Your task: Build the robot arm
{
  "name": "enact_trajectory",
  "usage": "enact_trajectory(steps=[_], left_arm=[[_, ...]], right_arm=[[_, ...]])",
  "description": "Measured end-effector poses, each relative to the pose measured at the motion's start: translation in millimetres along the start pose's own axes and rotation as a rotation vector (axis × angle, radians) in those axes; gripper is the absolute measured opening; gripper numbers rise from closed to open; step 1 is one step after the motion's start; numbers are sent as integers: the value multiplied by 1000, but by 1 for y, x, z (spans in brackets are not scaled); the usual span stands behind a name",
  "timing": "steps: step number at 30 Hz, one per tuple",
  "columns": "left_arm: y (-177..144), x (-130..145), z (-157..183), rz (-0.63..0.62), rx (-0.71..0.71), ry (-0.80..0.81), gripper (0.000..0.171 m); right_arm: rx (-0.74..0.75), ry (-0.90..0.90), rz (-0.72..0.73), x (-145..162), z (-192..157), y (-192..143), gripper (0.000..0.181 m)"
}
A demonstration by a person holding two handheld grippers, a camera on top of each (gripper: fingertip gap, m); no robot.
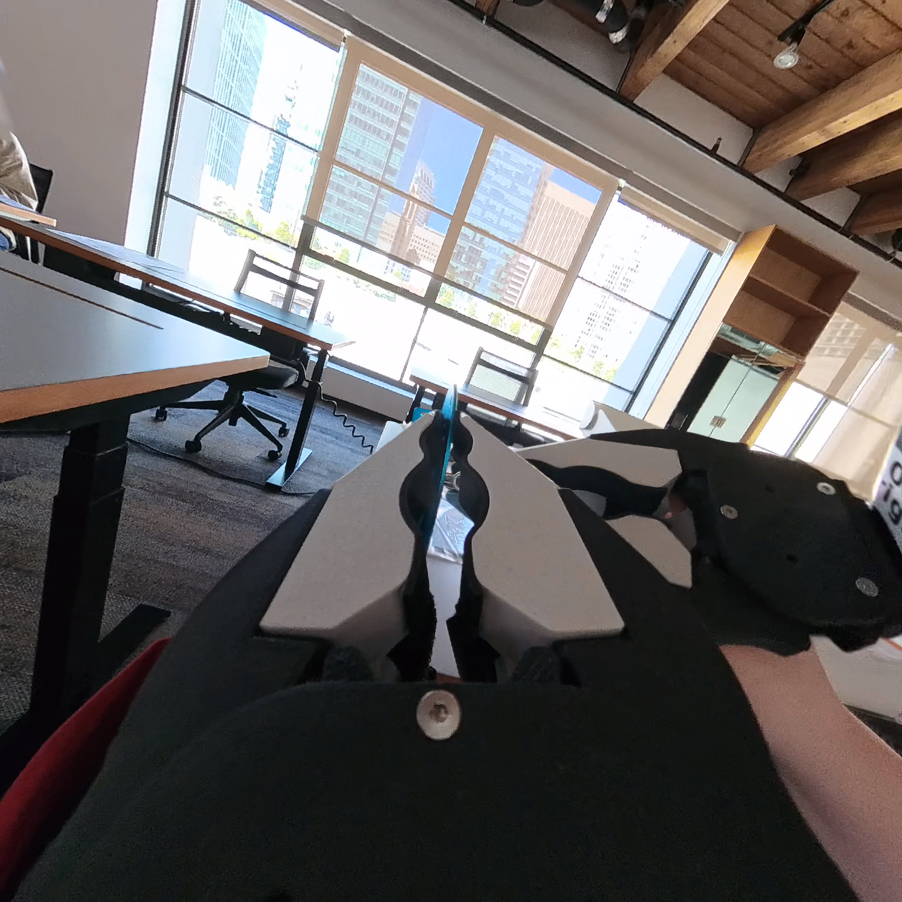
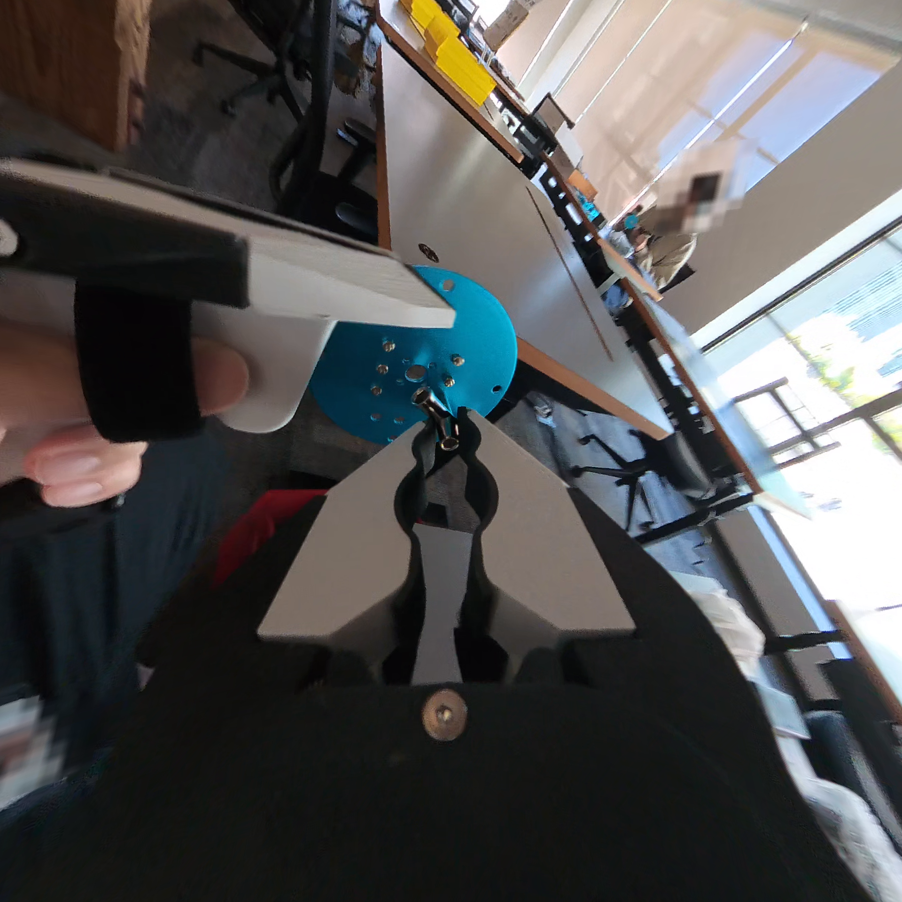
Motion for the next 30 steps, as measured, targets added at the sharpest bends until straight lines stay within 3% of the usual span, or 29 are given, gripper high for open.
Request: enact_trajectory(steps=[3, 8, 21, 23, 28, 30], left_arm=[[2, 0, 0, -19, -16, 23, 1], [3, -1, -5, -25, -13, 6, 1], [2, 2, -7, -2, -13, 31, 1], [2, 1, -8, -15, -10, 14, 0], [2, -3, -10, -30, 4, -46, 0], [1, -4, -9, -37, 7, -51, 0]], right_arm=[[52, -84, -36, 0, -5, 5, 8], [26, 54, 7, 4, -2, 8, 8], [-273, 783, 189, 25, 10, 13, 5], [-242, 598, 199, 24, 10, 12, 6], [-12, -153, 115, 10, 0, 7, 9], [20, -360, 82, 7, -2, 6, 7]])
Point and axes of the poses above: each gripper's, where its closed fingertips meet, y out along the fingers, x out of its underside, z = x × y across the jaws, the point moved 9 cm from there along -y, back along the fingers, and after that the axes turned 3 degrees about -y, right-handed, at the moved point
